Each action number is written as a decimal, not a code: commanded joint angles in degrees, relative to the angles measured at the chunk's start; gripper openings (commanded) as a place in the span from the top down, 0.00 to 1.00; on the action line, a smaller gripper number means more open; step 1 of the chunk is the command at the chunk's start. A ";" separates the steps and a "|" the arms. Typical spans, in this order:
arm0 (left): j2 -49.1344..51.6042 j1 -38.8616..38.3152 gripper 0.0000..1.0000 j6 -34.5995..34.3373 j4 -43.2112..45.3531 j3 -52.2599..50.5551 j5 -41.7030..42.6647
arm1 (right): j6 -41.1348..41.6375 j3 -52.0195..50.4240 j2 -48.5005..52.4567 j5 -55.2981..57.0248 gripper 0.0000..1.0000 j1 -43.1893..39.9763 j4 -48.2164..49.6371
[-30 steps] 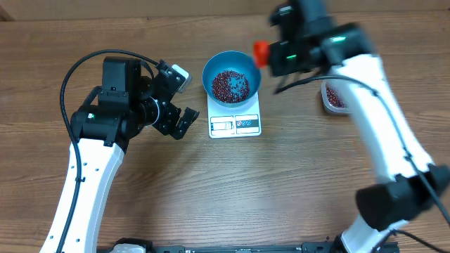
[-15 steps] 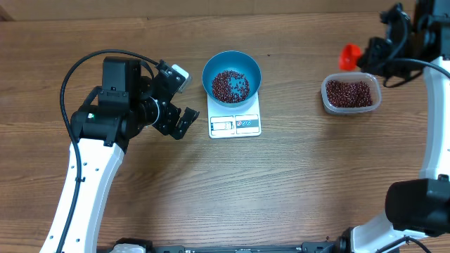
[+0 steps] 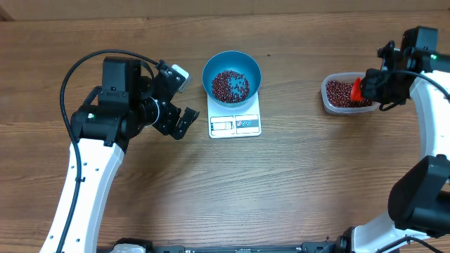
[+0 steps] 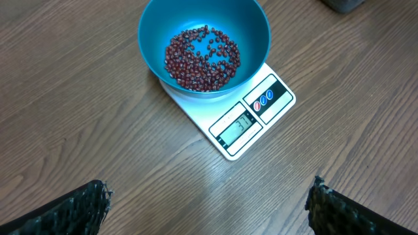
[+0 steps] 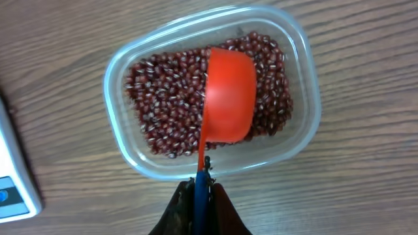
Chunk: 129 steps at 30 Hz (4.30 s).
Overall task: Scoop item into bowl and weigh 150g on scale
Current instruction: 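Carry the empty scoop right back to the bean tub, then scoop beans from the tub again with the right gripper, then carry the filled scoop left over the teal bowl, then tip the scoop to pour beans into the teal bowl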
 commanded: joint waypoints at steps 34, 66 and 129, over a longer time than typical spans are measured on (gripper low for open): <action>0.42 0.20 0.01 1.55 0.13 -0.09 0.00 | -0.17 -12.59 0.39 -27.47 0.96 -7.82 8.57; 0.42 0.20 0.00 1.55 0.13 -0.09 0.00 | -0.22 -12.59 0.39 -56.04 0.96 -21.16 8.44; 0.42 0.20 0.00 1.55 0.13 -0.09 0.02 | 8.26 10.69 0.37 15.69 0.96 44.70 11.67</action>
